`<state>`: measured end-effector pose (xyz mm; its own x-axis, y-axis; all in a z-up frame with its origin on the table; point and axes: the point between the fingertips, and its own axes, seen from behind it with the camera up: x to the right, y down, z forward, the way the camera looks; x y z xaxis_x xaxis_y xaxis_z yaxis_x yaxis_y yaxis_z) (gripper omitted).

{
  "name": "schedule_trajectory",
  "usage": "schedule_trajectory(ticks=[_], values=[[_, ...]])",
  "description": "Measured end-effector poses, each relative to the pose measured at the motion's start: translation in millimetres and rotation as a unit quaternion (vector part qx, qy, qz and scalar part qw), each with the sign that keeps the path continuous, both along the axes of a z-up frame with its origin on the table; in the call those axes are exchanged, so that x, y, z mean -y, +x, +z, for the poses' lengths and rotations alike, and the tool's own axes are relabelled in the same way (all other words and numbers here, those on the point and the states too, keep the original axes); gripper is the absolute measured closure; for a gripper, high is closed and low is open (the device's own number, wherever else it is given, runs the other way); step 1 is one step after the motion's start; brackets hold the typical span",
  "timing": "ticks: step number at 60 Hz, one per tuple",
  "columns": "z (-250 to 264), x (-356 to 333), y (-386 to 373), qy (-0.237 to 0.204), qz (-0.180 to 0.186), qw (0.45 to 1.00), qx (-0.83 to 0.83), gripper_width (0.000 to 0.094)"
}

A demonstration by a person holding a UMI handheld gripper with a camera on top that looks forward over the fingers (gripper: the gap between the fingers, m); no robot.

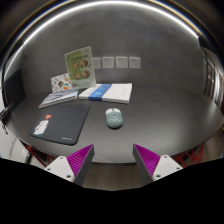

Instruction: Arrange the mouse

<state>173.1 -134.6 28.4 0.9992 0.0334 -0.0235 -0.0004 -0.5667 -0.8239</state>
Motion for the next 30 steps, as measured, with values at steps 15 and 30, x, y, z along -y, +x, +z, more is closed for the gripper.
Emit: schedule_trajectory(ticks=[15,30], values=[[-36,-38,21,-0.022,-0.005,1.0,0.001,0.0103],[-44,-114,20,-0.013,-0.007,1.0,0.005,0.0106]])
